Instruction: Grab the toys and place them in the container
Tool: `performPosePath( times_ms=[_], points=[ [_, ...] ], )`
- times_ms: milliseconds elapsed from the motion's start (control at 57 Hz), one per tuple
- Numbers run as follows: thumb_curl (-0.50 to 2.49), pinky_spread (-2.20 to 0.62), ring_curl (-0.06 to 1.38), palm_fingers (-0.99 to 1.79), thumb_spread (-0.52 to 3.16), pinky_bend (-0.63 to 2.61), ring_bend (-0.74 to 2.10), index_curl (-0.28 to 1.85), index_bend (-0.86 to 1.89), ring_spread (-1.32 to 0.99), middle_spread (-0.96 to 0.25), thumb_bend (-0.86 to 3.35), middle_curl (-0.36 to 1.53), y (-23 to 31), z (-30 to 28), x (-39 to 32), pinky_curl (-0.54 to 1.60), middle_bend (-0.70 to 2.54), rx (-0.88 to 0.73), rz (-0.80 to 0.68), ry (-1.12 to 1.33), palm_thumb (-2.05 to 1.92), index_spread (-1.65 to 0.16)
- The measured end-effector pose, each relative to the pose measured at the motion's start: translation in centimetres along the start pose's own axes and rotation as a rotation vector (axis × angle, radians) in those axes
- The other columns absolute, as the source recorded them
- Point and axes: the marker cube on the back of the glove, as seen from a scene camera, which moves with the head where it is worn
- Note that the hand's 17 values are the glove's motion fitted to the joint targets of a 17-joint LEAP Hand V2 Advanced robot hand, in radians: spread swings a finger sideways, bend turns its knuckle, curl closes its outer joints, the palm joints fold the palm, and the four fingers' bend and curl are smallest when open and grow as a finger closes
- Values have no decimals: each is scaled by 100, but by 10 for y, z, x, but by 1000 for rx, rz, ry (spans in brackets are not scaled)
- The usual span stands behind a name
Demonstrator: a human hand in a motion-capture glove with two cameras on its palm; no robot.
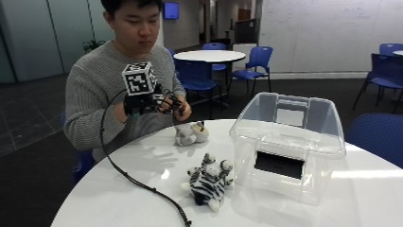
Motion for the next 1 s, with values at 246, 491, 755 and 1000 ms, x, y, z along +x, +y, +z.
performPosePath(
  times_ms=[246, 491, 755, 1000],
  points=[
    [8, 0, 9, 25, 118, 44, 26, 16, 20, -16, -19, 5, 12, 3, -2, -2, 18, 19, -15, 16, -11, 4, -32],
    [15, 1, 13, 22, 140, 46, 29, 23, 19, -19, -21, 3, 19, -6, -2, 0, 23, 19, -14, 25, 6, 1, -37],
    [21, 1, 17, 19, 143, 55, 34, 27, 16, -20, -22, 0, 23, -93, 6, -4, 29, 18, -45, -17, -32, 1, -39],
    [25, 2, 21, 5, 142, 69, 45, 26, 14, -20, -20, -1, 25, -137, 40, -2, 34, 17, -134, -41, 10, 2, -38]
  ],
)
